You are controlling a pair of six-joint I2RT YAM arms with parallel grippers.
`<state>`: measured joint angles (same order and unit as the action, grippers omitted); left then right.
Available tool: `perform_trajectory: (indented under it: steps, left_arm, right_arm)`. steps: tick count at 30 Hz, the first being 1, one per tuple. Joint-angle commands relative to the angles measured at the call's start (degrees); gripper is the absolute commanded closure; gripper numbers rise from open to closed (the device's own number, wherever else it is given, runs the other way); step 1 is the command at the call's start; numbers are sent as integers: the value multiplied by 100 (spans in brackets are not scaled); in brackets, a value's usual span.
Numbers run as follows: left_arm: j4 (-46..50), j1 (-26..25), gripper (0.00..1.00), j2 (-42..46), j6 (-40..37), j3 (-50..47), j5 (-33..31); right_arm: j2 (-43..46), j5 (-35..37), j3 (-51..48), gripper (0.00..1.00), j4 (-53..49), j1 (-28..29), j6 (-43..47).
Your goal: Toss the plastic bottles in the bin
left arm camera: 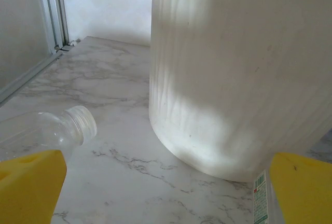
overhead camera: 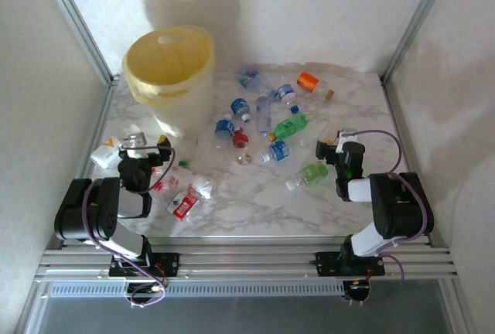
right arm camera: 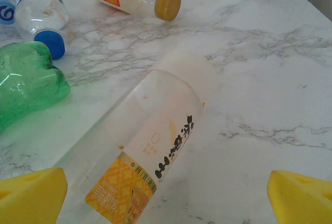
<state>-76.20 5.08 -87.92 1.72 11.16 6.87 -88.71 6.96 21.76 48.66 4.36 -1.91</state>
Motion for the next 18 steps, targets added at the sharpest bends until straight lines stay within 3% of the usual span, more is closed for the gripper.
perform_trajectory:
  steps: [1,18]
  left_arm:
    - [-5,2,1,-32,57,71,18]
    - [-30,-24,1,57,61,44,-42]
  right_arm:
    - [20,-37,52,1,29,-26,46]
    - [218,-202,-40,1,63,6,130]
